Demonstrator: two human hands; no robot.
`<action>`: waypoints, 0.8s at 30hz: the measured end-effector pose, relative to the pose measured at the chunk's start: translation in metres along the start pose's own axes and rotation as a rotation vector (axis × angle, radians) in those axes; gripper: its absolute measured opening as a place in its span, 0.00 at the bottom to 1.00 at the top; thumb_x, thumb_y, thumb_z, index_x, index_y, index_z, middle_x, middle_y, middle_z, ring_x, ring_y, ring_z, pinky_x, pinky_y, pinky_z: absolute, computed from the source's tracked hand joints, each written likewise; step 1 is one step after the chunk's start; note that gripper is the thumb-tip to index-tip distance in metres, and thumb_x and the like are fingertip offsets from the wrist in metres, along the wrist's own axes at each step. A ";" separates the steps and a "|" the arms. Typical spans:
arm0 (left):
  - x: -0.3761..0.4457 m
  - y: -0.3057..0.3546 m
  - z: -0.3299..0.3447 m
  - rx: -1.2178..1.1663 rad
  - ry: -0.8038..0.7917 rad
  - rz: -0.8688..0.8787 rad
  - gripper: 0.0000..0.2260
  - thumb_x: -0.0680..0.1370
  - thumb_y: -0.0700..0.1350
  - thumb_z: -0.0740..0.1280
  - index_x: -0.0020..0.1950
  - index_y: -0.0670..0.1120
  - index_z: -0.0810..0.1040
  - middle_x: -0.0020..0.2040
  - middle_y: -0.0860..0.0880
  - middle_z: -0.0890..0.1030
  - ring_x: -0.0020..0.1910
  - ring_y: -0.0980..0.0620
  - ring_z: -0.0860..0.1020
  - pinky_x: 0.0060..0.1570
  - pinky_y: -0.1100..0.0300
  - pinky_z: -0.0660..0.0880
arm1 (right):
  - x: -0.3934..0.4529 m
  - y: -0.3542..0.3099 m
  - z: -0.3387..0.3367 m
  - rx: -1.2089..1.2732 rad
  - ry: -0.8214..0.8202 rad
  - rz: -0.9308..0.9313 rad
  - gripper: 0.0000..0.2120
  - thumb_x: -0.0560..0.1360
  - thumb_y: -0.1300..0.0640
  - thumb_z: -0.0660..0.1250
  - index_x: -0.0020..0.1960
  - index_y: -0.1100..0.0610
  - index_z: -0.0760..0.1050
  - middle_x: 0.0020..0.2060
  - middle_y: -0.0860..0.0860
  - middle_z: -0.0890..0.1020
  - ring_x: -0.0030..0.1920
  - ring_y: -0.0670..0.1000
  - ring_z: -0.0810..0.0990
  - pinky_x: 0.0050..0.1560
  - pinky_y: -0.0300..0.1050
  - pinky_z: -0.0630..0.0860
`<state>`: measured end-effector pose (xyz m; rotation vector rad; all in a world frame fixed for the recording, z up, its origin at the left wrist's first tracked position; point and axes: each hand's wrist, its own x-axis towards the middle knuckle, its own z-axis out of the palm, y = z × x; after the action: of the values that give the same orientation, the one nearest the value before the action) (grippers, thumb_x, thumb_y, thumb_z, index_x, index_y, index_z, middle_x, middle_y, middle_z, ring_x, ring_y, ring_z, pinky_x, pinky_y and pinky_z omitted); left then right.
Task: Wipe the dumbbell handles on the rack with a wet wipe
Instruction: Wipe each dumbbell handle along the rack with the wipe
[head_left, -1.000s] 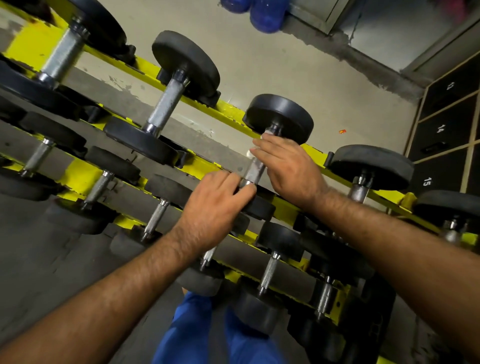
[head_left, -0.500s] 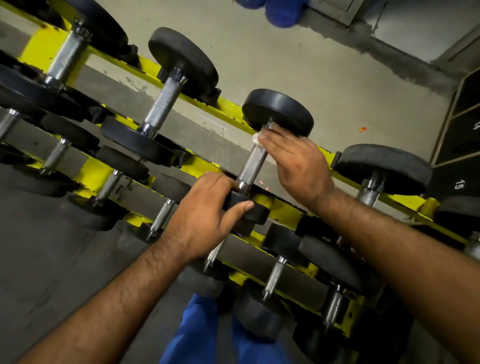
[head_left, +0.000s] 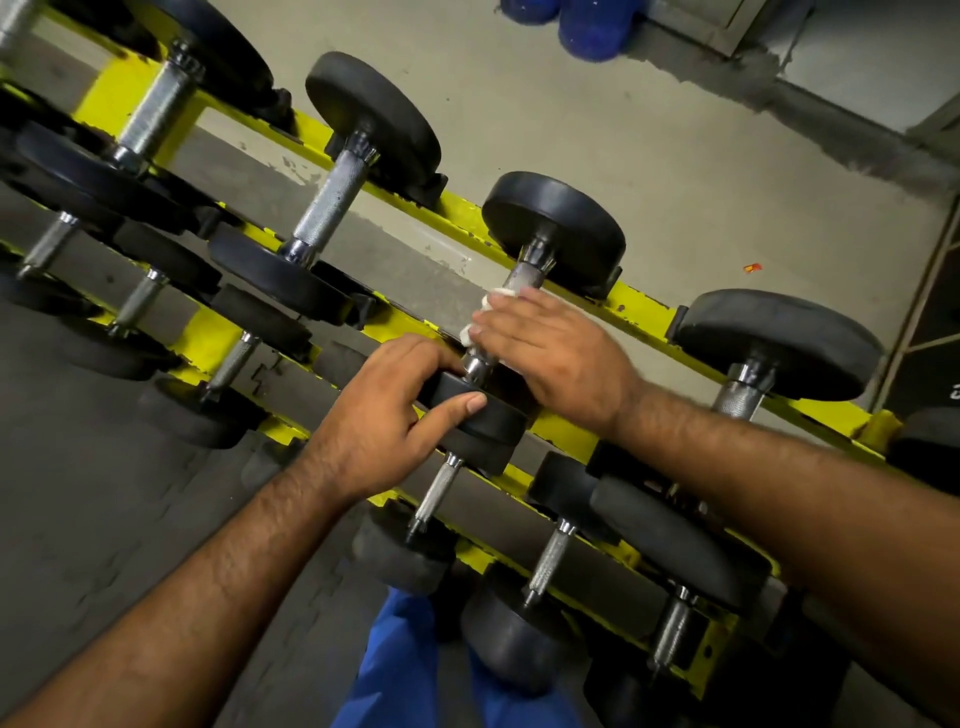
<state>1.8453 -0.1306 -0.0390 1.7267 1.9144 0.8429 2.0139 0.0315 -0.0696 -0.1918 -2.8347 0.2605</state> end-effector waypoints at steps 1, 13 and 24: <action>-0.001 0.000 0.000 -0.010 0.008 0.001 0.16 0.78 0.58 0.64 0.53 0.46 0.77 0.47 0.51 0.77 0.49 0.52 0.75 0.53 0.58 0.71 | 0.002 0.011 -0.004 -0.014 0.044 0.049 0.20 0.78 0.68 0.60 0.69 0.62 0.74 0.67 0.57 0.77 0.72 0.57 0.71 0.75 0.54 0.63; -0.002 0.001 0.002 -0.046 0.044 -0.020 0.15 0.78 0.58 0.65 0.53 0.47 0.78 0.47 0.52 0.77 0.49 0.52 0.76 0.51 0.54 0.74 | -0.004 0.009 -0.010 0.026 0.101 0.206 0.23 0.78 0.70 0.59 0.72 0.63 0.71 0.70 0.58 0.74 0.75 0.58 0.67 0.76 0.55 0.62; -0.001 0.002 0.003 -0.034 0.049 -0.015 0.14 0.77 0.58 0.66 0.52 0.49 0.78 0.47 0.53 0.77 0.49 0.53 0.76 0.51 0.57 0.73 | -0.014 -0.004 0.003 0.039 0.032 0.004 0.20 0.83 0.65 0.53 0.72 0.64 0.71 0.70 0.59 0.73 0.74 0.60 0.67 0.76 0.56 0.61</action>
<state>1.8488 -0.1313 -0.0395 1.6849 1.9307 0.9145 2.0259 0.0253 -0.0759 -0.1916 -2.7952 0.3111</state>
